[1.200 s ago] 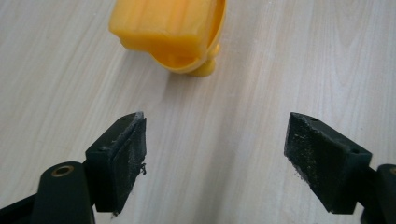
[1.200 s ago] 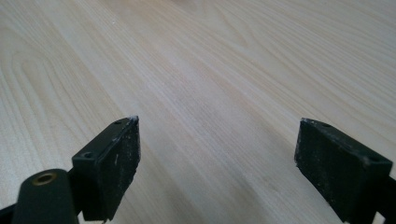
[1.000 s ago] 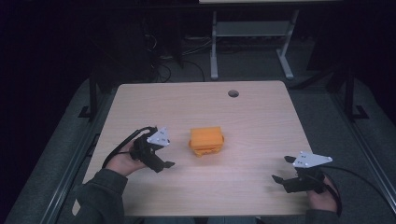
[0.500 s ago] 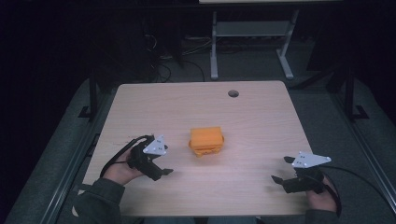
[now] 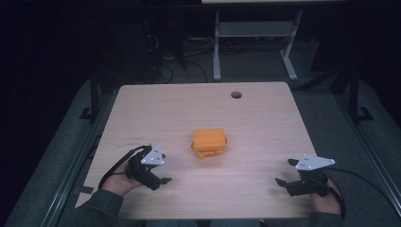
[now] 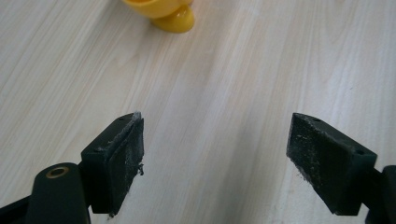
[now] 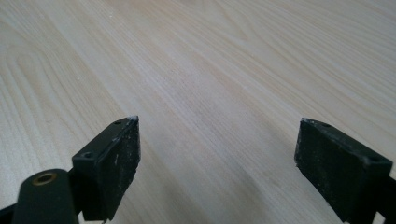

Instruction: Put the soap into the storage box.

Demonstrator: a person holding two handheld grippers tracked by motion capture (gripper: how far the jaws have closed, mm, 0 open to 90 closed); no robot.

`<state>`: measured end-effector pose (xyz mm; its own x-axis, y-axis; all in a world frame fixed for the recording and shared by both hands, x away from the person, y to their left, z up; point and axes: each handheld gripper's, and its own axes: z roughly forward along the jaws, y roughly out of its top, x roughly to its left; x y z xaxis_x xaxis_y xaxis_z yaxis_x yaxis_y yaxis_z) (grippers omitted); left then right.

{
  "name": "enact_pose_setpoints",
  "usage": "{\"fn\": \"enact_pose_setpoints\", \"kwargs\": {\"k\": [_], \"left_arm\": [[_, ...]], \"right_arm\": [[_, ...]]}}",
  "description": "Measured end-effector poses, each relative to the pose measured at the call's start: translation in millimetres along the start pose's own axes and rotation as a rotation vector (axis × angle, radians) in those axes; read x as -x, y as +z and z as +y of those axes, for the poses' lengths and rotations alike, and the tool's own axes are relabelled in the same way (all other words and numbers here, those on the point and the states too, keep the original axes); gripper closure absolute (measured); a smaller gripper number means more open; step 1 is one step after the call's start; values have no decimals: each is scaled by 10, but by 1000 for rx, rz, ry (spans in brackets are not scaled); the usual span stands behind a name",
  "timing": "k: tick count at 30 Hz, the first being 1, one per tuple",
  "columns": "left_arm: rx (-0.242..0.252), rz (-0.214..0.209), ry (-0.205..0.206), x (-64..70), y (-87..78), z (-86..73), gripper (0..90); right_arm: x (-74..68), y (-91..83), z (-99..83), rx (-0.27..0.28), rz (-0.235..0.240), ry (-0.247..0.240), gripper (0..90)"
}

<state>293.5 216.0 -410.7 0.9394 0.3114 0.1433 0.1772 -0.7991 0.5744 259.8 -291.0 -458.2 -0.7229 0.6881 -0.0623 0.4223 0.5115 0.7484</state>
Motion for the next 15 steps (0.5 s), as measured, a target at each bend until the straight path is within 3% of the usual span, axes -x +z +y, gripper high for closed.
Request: {"fn": "enact_pose_setpoints", "kwargs": {"k": [6,10,15], "left_arm": [[19,17,-31,47,24,-99,186],[63,19,-66,71,-1,-180,186],[33,25,-88,131,49,-311,183]], "right_arm": [[-2,-6,-5,-1,1,-1,137],[-6,-1,-2,-3,6,-8,137],[-1,8,-5,-5,15,-10,137]]}}
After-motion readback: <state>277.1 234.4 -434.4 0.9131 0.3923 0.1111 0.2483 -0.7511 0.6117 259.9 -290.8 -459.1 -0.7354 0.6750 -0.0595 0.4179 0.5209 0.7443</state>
